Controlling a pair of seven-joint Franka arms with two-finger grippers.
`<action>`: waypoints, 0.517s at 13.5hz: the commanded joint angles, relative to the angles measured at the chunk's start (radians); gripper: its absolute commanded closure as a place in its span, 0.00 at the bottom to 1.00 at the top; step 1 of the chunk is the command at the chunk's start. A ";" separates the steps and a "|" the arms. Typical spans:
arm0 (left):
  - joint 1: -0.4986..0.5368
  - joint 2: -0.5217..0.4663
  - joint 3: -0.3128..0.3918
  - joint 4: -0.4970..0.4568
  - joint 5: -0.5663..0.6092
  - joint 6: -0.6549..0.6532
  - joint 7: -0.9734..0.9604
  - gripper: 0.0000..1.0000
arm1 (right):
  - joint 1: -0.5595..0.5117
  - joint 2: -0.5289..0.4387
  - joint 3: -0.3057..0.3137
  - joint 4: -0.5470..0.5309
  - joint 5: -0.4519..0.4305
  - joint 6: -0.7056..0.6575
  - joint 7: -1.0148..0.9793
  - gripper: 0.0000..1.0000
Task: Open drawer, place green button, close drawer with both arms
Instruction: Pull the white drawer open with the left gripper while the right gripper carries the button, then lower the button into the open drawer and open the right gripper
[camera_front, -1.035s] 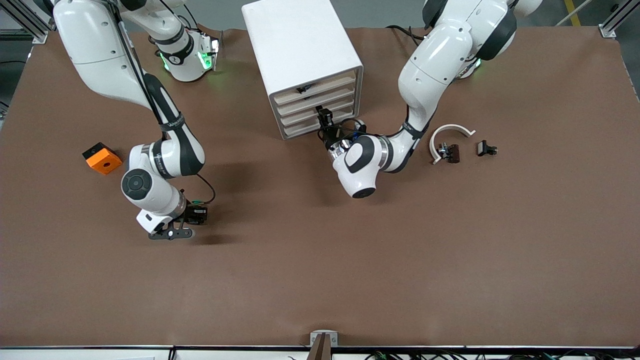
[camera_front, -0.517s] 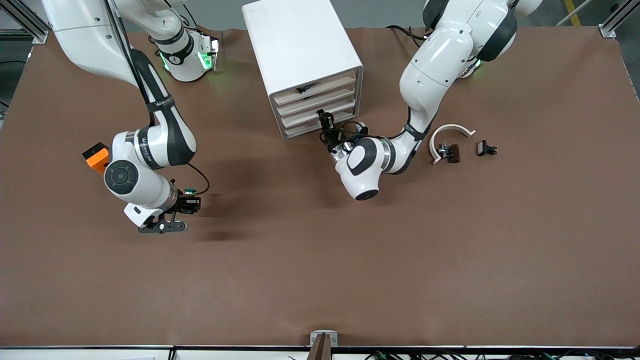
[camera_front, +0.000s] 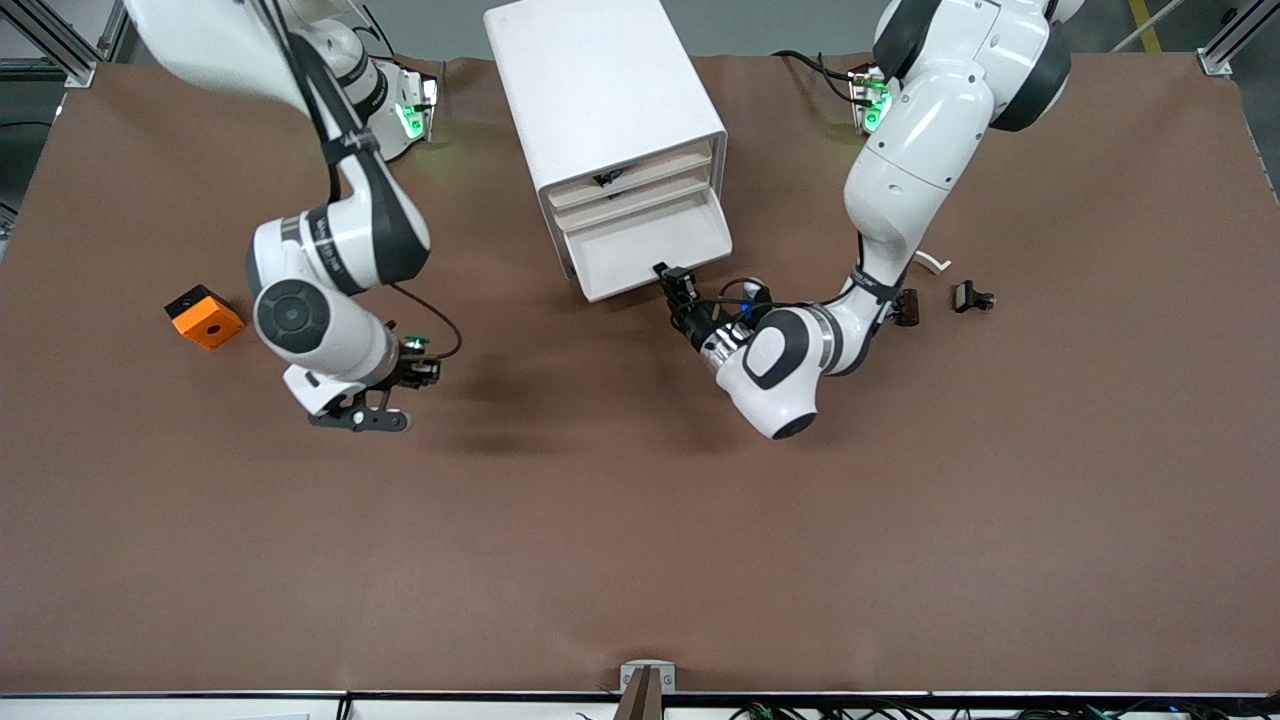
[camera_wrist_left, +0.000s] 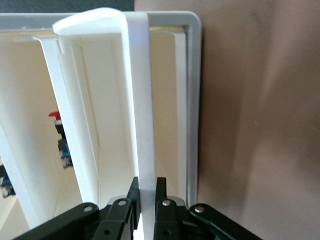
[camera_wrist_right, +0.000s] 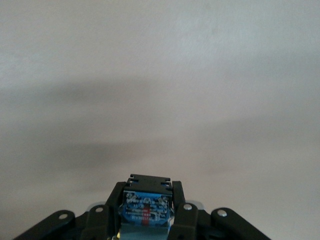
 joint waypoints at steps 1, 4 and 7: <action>0.035 -0.003 0.002 0.031 -0.020 0.037 0.041 1.00 | 0.099 -0.011 -0.009 0.086 0.009 -0.112 0.214 0.96; 0.050 -0.003 0.003 0.031 -0.020 0.079 0.080 1.00 | 0.225 -0.002 -0.009 0.123 0.011 -0.115 0.487 0.96; 0.067 -0.004 0.012 0.031 -0.020 0.091 0.123 0.66 | 0.352 0.041 -0.009 0.177 0.014 -0.106 0.778 0.96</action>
